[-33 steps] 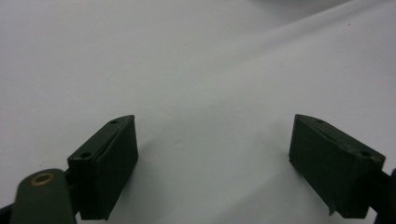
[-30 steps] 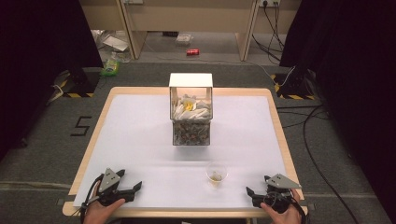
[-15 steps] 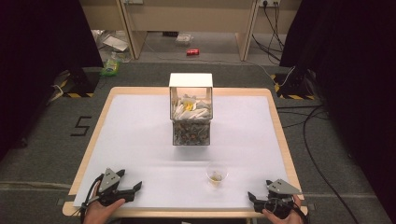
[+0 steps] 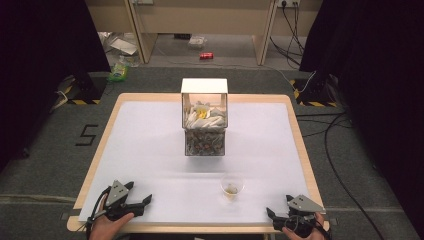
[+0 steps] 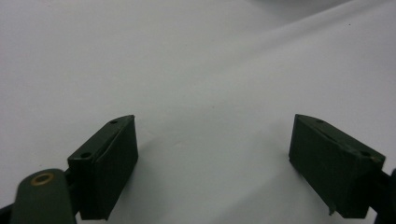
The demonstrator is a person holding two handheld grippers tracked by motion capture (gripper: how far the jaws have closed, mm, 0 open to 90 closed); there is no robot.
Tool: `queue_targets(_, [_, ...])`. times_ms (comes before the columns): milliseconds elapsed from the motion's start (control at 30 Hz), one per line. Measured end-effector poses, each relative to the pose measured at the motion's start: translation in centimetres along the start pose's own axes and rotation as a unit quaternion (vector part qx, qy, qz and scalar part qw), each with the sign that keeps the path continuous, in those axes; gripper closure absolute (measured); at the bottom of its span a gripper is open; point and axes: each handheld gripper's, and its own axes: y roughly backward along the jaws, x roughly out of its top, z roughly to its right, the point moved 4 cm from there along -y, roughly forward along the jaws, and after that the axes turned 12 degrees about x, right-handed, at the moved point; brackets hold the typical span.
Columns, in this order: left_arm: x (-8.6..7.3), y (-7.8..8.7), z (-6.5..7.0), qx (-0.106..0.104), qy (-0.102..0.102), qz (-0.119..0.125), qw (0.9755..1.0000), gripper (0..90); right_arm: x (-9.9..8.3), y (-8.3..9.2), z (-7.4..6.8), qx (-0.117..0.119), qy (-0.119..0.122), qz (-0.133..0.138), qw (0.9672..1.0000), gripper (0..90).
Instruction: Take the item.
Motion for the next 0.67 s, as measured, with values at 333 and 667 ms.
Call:
queue_targets(333, [0.00,0.00,0.00,0.000,0.000,0.000,1.0000,14.8,-0.12,0.09,-0.03,0.000,0.001,0.002,1.0000,16.1])
queue_targets(667, [0.00,0.00,0.00,0.000,0.000,0.000,1.0000,14.8,-0.12,0.09,-0.03,0.000,0.001,0.002,1.0000,16.1])
